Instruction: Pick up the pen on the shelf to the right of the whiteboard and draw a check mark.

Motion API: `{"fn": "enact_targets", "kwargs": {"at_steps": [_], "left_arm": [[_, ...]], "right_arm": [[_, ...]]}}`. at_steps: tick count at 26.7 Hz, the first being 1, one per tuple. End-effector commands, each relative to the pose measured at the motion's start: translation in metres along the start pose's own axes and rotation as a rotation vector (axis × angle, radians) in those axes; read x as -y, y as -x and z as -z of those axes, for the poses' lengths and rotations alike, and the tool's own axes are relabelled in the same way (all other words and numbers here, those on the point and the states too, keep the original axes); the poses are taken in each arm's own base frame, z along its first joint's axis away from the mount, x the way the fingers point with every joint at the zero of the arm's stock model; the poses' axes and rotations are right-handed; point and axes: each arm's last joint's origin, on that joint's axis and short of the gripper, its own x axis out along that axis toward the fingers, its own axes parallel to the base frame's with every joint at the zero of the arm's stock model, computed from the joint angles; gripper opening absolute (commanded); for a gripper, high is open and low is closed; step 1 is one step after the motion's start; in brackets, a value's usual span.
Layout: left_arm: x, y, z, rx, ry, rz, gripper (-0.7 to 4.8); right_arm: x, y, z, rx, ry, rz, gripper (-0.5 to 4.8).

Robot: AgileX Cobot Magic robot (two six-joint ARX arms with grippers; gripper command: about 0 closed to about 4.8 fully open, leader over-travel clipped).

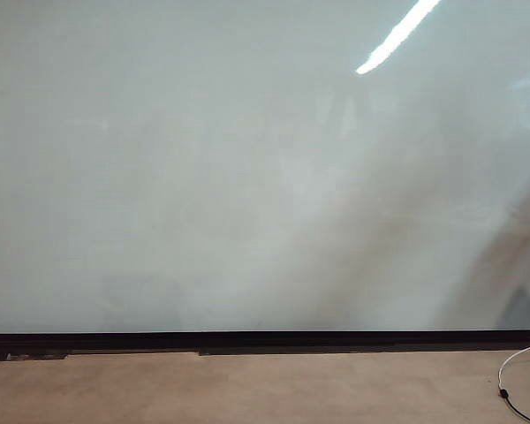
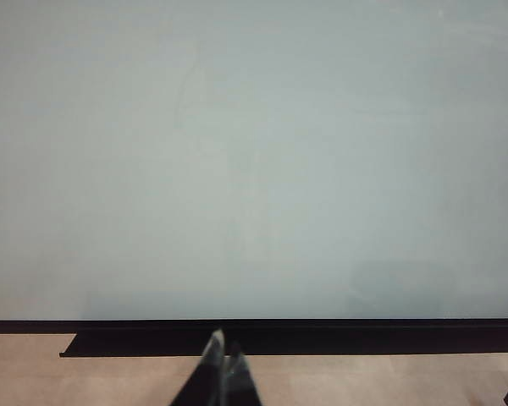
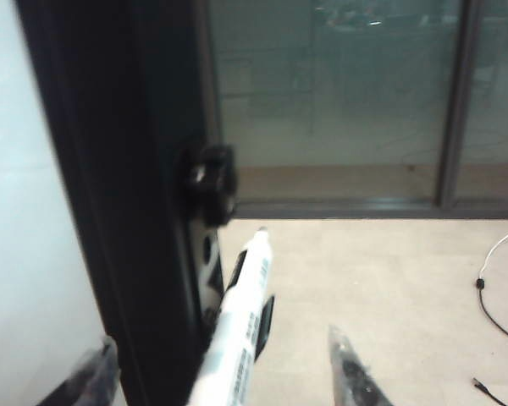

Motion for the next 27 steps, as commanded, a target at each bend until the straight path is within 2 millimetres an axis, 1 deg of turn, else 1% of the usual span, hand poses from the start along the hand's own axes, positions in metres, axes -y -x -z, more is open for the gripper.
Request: {"fn": "enact_targets", "kwargs": {"at_steps": [1, 8, 9, 10, 15, 22, 27], "left_arm": [[0.0000, 0.0002, -0.0023, 0.016, -0.005, 0.000, -0.04], [0.0000, 0.0002, -0.0021, 0.015, -0.005, 0.000, -0.04], [0.0000, 0.0002, -0.0021, 0.015, -0.005, 0.000, -0.04], [0.0000, 0.0002, -0.0023, 0.016, -0.005, 0.001, -0.04], [0.0000, 0.0002, -0.0023, 0.016, -0.005, 0.001, -0.04], [0.0000, 0.0002, -0.0023, 0.016, -0.005, 0.001, -0.04], [0.0000, 0.0002, -0.0021, 0.015, -0.005, 0.001, -0.04]], "right_arm": [[-0.0019, -0.0046, -0.0031, 0.008, 0.002, -0.013, 3.03], [-0.0031, -0.0096, -0.0033, -0.004, -0.008, -0.022, 3.00], [-0.0035, -0.0098, -0.0026, -0.010, -0.013, -0.023, 2.93], [-0.0035, -0.0098, -0.0015, -0.020, -0.019, -0.023, 2.71], [-0.0033, -0.0098, -0.0013, -0.022, -0.021, -0.022, 2.68], [-0.0030, -0.0096, -0.0013, -0.022, -0.021, -0.021, 2.19], [-0.0026, -0.0094, -0.0013, -0.021, -0.021, -0.012, 2.10]]}}
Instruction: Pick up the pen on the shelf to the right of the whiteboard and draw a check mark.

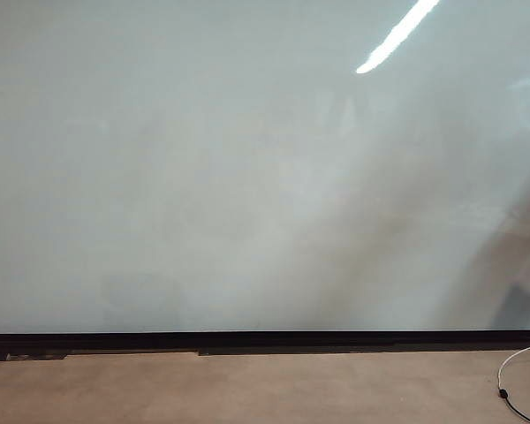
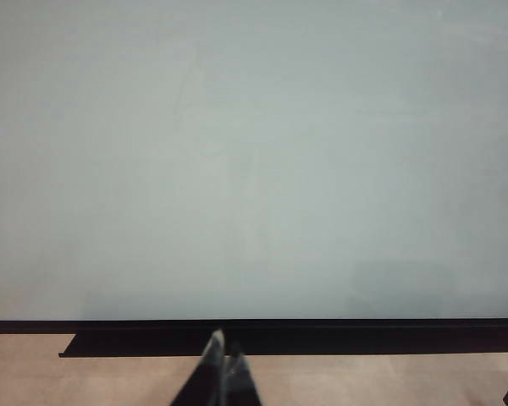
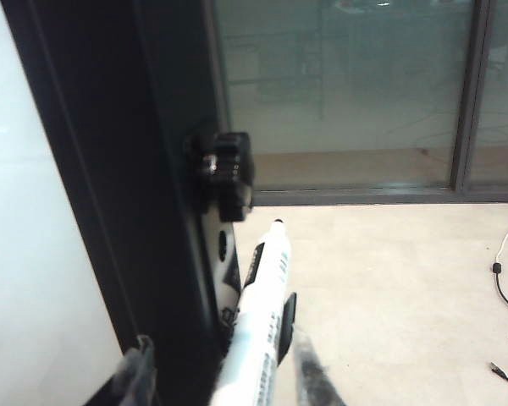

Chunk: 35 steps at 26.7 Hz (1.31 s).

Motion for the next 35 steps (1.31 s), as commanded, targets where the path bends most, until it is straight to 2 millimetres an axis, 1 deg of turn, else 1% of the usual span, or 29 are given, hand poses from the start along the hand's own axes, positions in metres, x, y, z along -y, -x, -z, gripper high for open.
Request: {"fn": "enact_targets", "kwargs": {"at_steps": [1, 8, 10, 11, 15, 18, 27, 28, 31, 33, 35], "left_arm": [[0.0000, 0.0002, -0.0022, 0.015, -0.004, 0.001, -0.04], [0.0000, 0.0002, -0.0022, 0.015, -0.004, 0.000, -0.04], [0.0000, 0.0002, -0.0022, 0.015, -0.004, 0.001, -0.05], [0.0000, 0.0002, -0.0022, 0.015, -0.004, 0.001, -0.04], [0.0001, 0.0002, -0.0022, 0.015, -0.004, 0.001, -0.05], [0.0001, 0.0002, -0.0021, 0.015, -0.004, 0.001, -0.05], [0.0000, 0.0002, -0.0021, 0.015, -0.004, 0.001, -0.04], [0.0000, 0.0002, -0.0022, 0.015, -0.004, 0.001, -0.04], [0.0000, 0.0002, -0.0022, 0.015, -0.004, 0.000, -0.04], [0.0000, 0.0002, -0.0022, 0.015, -0.004, 0.001, -0.04], [0.0000, 0.0002, -0.0022, 0.015, -0.004, 0.000, -0.04]], "right_arm": [[0.0004, -0.0003, -0.0027, 0.014, 0.006, 0.006, 2.10], [0.0017, 0.0004, -0.0027, 0.015, 0.006, 0.023, 2.09], [0.0017, 0.0005, -0.0027, 0.015, 0.006, 0.022, 1.92], [0.0017, 0.0005, -0.0026, 0.015, 0.005, 0.021, 1.70], [0.0017, 0.0005, -0.0026, 0.015, 0.005, 0.021, 1.68], [0.0017, 0.0005, -0.0026, 0.015, 0.005, 0.021, 1.45], [0.0016, 0.0005, -0.0026, 0.014, 0.005, 0.020, 1.37], [0.0016, 0.0005, -0.0026, 0.015, 0.005, 0.020, 1.12], [0.0014, 0.0005, -0.0026, 0.014, 0.005, 0.011, 1.11], [0.0011, 0.0005, -0.0025, 0.012, 0.005, 0.002, 0.93], [0.0009, 0.0005, -0.0026, 0.012, 0.005, -0.004, 0.26]]}}
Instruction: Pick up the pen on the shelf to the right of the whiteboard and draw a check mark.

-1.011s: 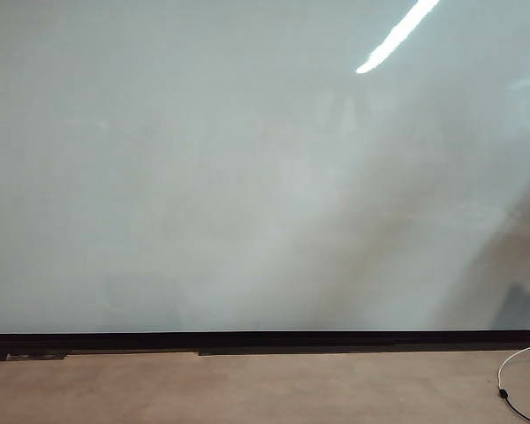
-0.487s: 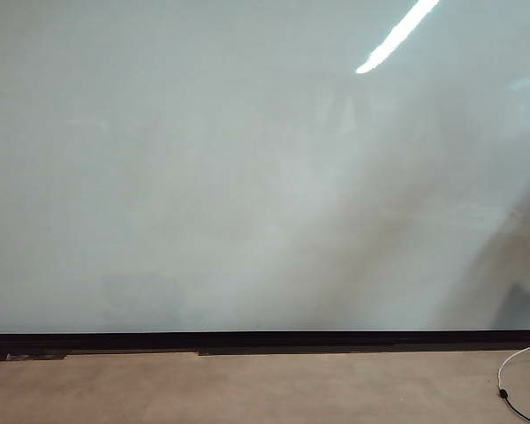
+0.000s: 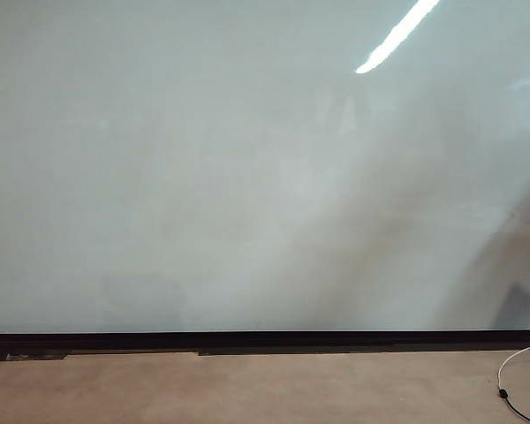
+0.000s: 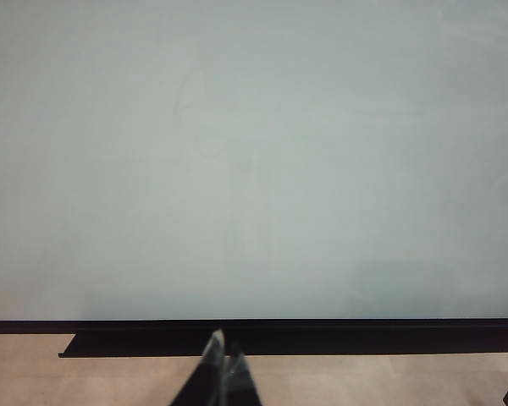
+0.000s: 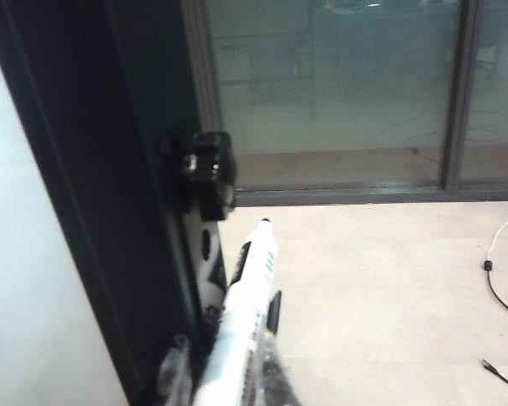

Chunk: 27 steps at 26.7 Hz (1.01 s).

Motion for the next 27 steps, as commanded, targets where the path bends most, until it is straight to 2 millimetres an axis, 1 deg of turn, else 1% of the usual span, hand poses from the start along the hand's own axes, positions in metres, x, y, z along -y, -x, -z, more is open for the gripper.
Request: {"fn": "enact_targets", "kwargs": {"at_steps": [1, 9, 13, 17, 18, 20, 21, 24, 25, 27], "left_arm": [[0.000, 0.000, -0.002, 0.015, -0.005, 0.001, -0.04], [0.000, 0.000, -0.002, 0.015, -0.005, 0.000, -0.05], [0.000, 0.000, -0.002, 0.015, -0.005, 0.001, -0.05], [0.000, 0.000, -0.002, 0.015, -0.005, 0.000, -0.05], [0.000, 0.000, -0.002, 0.015, -0.005, 0.001, -0.05], [0.000, 0.000, -0.002, 0.015, -0.004, 0.001, -0.04], [0.000, 0.000, -0.002, 0.015, -0.005, 0.001, -0.04], [0.000, 0.000, -0.002, 0.016, -0.005, 0.001, -0.05], [0.000, 0.000, -0.002, 0.015, -0.005, 0.001, -0.05], [0.000, 0.000, -0.002, 0.016, -0.005, 0.000, -0.04]], "right_arm": [[-0.001, 0.000, -0.002, 0.011, 0.006, -0.021, -0.06], [-0.002, 0.000, -0.008, 0.041, 0.030, -0.035, -0.06], [0.001, 0.003, -0.014, 0.061, 0.042, -0.021, -0.06], [0.005, 0.007, -0.020, 0.078, 0.052, 0.018, -0.06], [0.007, 0.009, -0.022, 0.075, 0.046, 0.057, -0.06], [0.007, 0.013, -0.023, 0.067, 0.033, 0.139, -0.06], [0.005, 0.018, -0.024, 0.071, 0.031, 0.204, -0.06], [-0.005, 0.028, -0.028, 0.082, 0.029, 0.273, -0.06], [-0.015, 0.034, -0.032, 0.096, 0.032, 0.291, -0.06], [-0.027, 0.043, -0.038, 0.115, 0.035, 0.335, -0.06]]}}
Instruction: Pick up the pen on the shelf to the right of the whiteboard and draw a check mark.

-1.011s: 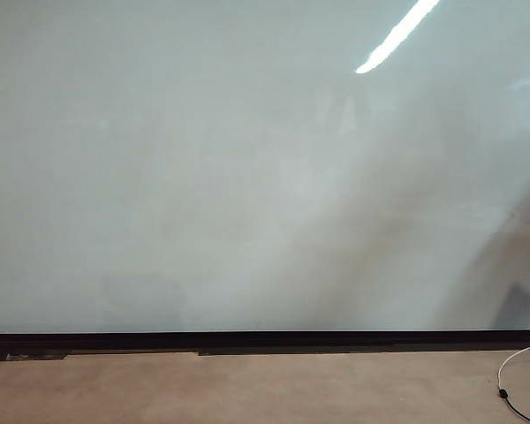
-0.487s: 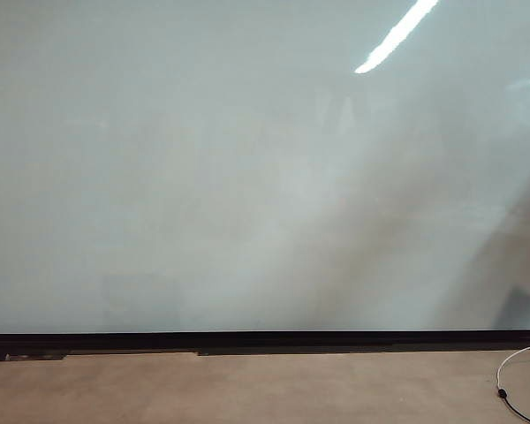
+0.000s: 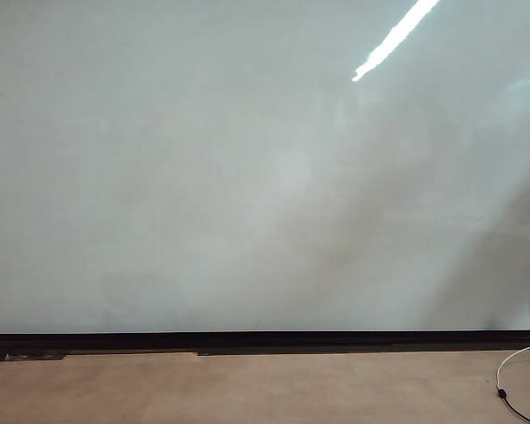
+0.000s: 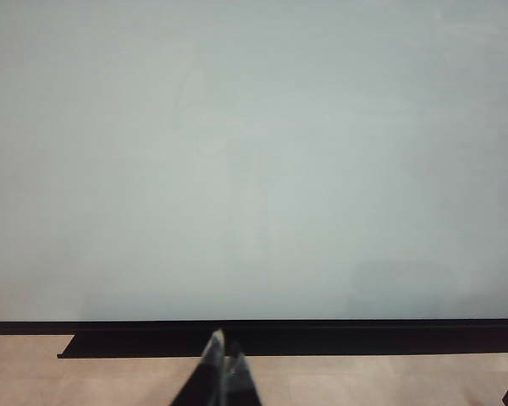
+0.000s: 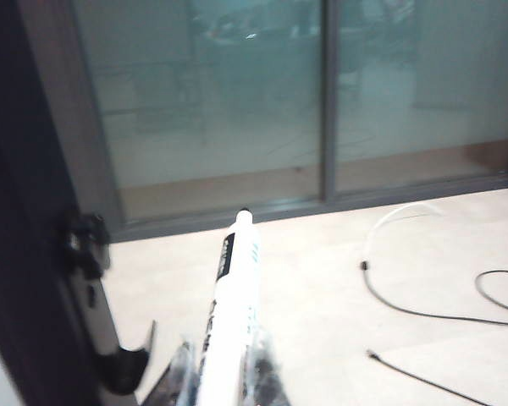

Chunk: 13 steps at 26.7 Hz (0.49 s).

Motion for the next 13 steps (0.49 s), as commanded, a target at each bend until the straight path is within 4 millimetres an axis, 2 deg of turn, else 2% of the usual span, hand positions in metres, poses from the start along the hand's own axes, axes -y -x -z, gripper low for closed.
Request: {"fn": "enact_targets", "kwargs": {"at_steps": [1, 7, 13], "left_arm": [[0.000, 0.000, -0.002, 0.015, -0.004, 0.001, -0.04], [0.000, 0.000, -0.002, 0.015, -0.004, 0.001, -0.04], [0.000, 0.000, -0.002, 0.015, -0.004, 0.001, -0.04]], "right_arm": [[-0.015, 0.017, -0.014, 0.059, 0.013, 0.074, -0.06], [-0.051, 0.066, -0.032, 0.064, -0.009, 0.208, -0.06], [-0.084, 0.101, -0.049, -0.007, -0.035, 0.171, -0.06]]}}
